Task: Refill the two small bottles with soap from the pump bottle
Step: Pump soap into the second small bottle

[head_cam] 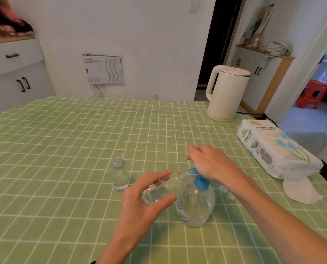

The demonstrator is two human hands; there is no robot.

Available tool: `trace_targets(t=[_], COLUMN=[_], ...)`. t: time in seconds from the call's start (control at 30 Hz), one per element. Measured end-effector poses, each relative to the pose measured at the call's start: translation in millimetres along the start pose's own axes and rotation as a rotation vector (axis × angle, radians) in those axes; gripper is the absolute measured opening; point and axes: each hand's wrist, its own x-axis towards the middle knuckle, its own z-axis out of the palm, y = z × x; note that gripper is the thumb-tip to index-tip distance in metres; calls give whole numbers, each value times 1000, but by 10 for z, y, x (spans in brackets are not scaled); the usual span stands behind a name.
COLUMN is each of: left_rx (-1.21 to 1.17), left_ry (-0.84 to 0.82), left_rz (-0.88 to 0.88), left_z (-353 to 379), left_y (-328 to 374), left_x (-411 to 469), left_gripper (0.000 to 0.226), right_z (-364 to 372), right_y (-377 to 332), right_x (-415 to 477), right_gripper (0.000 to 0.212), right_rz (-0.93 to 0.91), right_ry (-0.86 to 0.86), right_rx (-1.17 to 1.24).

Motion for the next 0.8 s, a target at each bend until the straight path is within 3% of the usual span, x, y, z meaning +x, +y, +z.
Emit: trace_targets(t=[0.23, 0.5, 0.8], left_rx=[11, 1, 15], left_ry=[-16, -13, -2], left_rz=[5, -6, -3], left_z=[15, -6, -18], left_y=[-17, -17, -26], left_x=[15, 2, 3], left_gripper=[57, 60, 60], right_z=[97, 19, 106], right_y=[24, 4, 24], right_x=[2, 23, -13], right_gripper=[51, 50, 46], right_rz=[32, -22, 12], right_ry=[-34, 64, -3], right_rx=[6, -9, 45])
